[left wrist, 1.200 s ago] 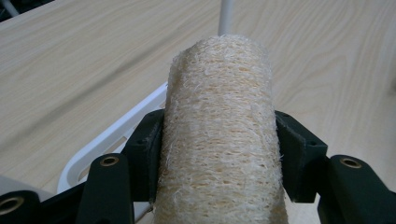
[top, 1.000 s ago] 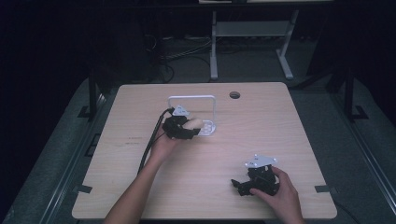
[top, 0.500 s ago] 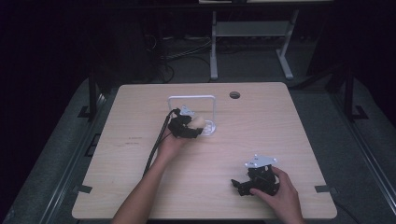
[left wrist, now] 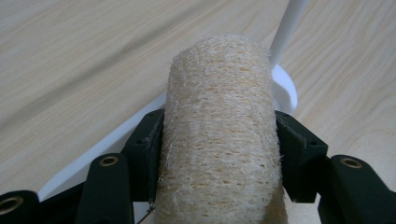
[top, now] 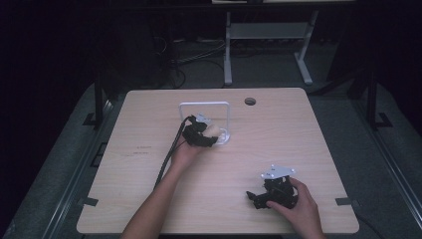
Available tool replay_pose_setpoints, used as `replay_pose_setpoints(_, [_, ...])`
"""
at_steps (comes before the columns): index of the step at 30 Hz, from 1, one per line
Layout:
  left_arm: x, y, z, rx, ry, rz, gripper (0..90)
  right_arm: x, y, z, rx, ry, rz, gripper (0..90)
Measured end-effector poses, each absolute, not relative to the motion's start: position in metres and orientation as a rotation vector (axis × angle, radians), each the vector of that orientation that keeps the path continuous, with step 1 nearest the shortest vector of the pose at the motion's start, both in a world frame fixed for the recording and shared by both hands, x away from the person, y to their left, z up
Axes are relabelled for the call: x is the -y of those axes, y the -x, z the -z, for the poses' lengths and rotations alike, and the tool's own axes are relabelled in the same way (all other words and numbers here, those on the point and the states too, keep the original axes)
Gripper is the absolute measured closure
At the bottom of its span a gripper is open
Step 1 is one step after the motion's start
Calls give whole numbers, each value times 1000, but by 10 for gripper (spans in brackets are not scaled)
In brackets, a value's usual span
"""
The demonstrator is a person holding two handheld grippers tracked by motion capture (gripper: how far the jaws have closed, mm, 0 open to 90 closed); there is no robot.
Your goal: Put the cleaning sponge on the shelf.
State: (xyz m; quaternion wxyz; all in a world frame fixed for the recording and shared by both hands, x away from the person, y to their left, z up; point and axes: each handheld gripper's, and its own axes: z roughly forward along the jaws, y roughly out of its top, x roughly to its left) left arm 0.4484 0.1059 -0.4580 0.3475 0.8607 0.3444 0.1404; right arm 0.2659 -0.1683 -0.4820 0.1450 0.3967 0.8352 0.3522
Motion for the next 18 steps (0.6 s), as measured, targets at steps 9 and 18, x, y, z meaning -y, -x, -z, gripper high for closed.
replay_pose_setpoints(9, [-105,-450,462,-899,-2236,-347,402,168,-266,482,-2406,-1143,-1015,19])
replay_pose_setpoints(18, [-105,-450,462,-905,-2237,-334,362,168,-266,482,-2406,-1143,-1015,19])
